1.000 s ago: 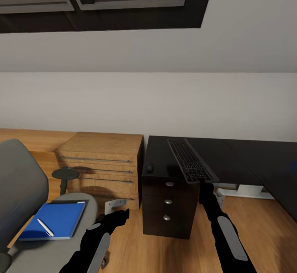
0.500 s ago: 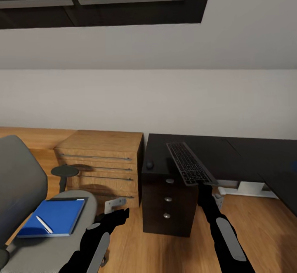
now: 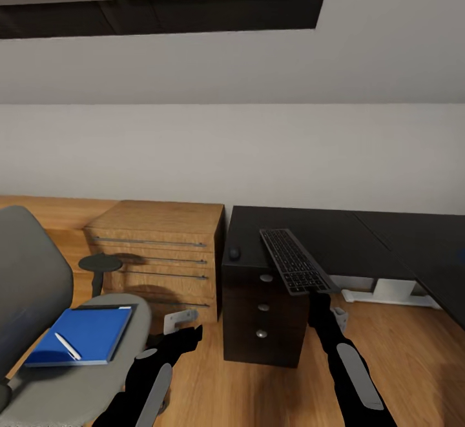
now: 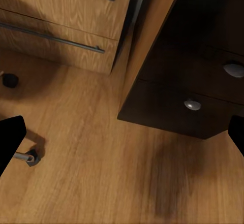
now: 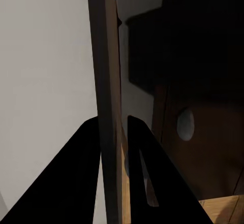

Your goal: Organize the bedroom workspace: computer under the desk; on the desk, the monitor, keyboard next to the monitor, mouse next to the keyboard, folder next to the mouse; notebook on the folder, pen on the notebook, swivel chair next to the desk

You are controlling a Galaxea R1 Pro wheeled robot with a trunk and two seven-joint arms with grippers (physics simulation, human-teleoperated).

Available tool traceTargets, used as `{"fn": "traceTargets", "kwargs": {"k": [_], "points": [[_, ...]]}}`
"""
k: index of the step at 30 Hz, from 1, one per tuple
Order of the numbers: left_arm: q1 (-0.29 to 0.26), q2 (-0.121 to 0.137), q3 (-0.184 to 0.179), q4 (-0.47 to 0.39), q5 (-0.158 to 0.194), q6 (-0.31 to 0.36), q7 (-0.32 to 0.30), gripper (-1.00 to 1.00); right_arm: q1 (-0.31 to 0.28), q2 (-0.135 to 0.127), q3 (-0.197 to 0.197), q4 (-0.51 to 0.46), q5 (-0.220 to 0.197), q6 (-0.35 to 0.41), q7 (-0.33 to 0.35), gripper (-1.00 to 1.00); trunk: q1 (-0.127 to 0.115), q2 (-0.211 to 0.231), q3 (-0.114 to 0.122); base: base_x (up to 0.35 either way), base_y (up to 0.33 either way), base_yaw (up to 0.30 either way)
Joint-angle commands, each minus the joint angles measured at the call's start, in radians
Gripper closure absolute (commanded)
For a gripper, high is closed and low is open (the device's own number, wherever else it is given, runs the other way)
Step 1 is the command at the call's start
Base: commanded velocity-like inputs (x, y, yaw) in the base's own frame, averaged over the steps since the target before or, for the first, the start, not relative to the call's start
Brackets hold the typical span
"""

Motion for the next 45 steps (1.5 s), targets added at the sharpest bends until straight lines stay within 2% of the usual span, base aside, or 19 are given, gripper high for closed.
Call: {"fn": "traceTargets", "kwargs": {"k": [1,6,15,27,35,41,42,45], "points": [[-0.001,0.0,-0.001,-0.001,0.011,0.003,0.009,-1.0,-0.001,0.001,-0.004,0.002,-0.011,0.007,0.006,1.0,0.0,-0.001,-0.001,0.0,0.0,0.0],[-0.001,0.001,-0.003,0.0,0.011,0.004,0.004,-1.0,-0.001,0.0,-0.004,0.002,-0.01,0.007,0.006,1.0,0.0,-0.001,-0.001,0.0,0.0,0.0],[-0.001,0.004,-0.036,0.003,0.011,0.004,0.002,-1.0,-0.001,0.0,-0.002,0.003,-0.005,0.005,0.007,1.0,0.0,-0.001,-0.001,0.165,0.0,0.0],[-0.001,0.004,-0.038,0.005,0.011,0.004,0.004,-1.0,-0.001,0.0,-0.002,0.003,-0.003,0.004,0.007,1.0,0.0,-0.001,-0.001,0.231,0.0,0.0],[-0.001,0.005,-0.038,0.004,0.011,0.004,0.003,-1.0,-0.001,0.0,-0.001,0.003,-0.002,0.004,0.004,1.0,0.0,-0.001,-0.001,0.045,0.0,0.0],[-0.001,0.006,-0.038,0.004,0.011,0.004,0.003,-1.0,-0.002,-0.001,-0.001,0.002,-0.002,0.005,-0.024,1.0,0.0,-0.001,-0.001,0.002,0.0,0.0],[-0.001,0.006,-0.038,0.003,0.011,0.004,0.003,-1.0,-0.002,-0.002,-0.001,0.002,-0.002,0.005,-0.027,-1.0,0.0,-0.001,-0.001,0.0,0.0,0.0],[-0.001,0.006,-0.038,0.002,0.011,0.004,0.003,-1.0,-0.002,-0.002,-0.001,0.001,-0.002,0.005,-0.033,-1.0,0.0,-0.001,-0.001,0.0,0.0,0.0]]}}
